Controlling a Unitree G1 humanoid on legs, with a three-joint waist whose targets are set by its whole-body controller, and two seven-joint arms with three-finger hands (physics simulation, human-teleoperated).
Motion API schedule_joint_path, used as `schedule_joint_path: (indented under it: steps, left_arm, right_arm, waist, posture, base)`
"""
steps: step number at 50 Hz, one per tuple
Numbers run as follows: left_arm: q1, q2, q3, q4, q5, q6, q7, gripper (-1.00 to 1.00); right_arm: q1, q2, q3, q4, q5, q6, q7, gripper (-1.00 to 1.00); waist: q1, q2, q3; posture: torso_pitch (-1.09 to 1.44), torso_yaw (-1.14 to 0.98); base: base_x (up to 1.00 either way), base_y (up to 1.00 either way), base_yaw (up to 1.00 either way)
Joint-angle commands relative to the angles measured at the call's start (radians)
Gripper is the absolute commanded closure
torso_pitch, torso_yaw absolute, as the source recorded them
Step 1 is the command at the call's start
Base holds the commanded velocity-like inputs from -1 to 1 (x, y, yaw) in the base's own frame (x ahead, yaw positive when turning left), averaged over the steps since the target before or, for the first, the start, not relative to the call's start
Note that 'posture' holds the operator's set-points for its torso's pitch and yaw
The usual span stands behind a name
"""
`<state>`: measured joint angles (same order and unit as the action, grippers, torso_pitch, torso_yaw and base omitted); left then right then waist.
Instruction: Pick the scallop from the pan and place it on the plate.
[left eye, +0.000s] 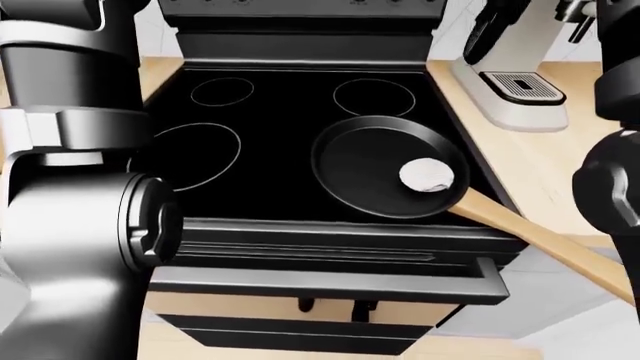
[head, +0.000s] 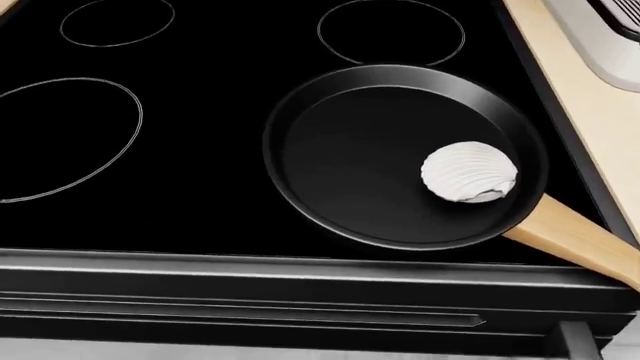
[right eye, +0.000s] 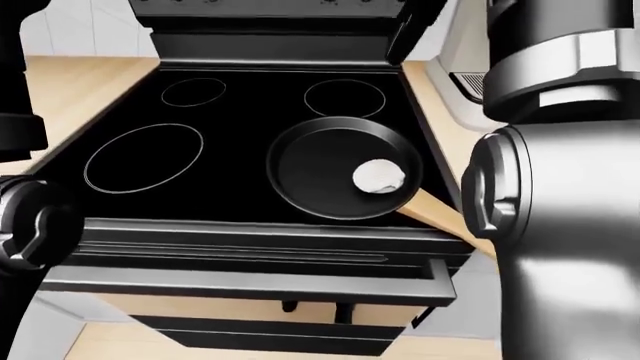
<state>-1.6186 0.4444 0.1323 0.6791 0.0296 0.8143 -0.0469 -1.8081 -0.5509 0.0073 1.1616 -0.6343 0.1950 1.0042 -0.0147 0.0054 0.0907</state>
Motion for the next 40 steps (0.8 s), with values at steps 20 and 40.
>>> schedule_joint_path:
  steps: [20,40]
  left_arm:
    - [-0.058,0.001,0.002,-0.037,0.007,-0.02,0.002,-1.0]
    - [-0.063,-0.006,-0.001,-0.054,0.009,-0.003,0.003,-1.0]
  right_arm:
    - [0.076,0.012,-0.035,-0.252,-0.23,-0.108,0.254,-1.0]
    - [0.251,0.1,-0.043,-0.583,-0.288,0.009,0.43,-1.0]
  waist:
    - [-0.002,0.007,-0.039]
    - [-0.004,0.011,-0.048]
  posture:
    - [0.0,0.0]
    - [0.0,0.0]
  base:
    - [0.0,0.0,0.0]
    - [0.0,0.0,0.0]
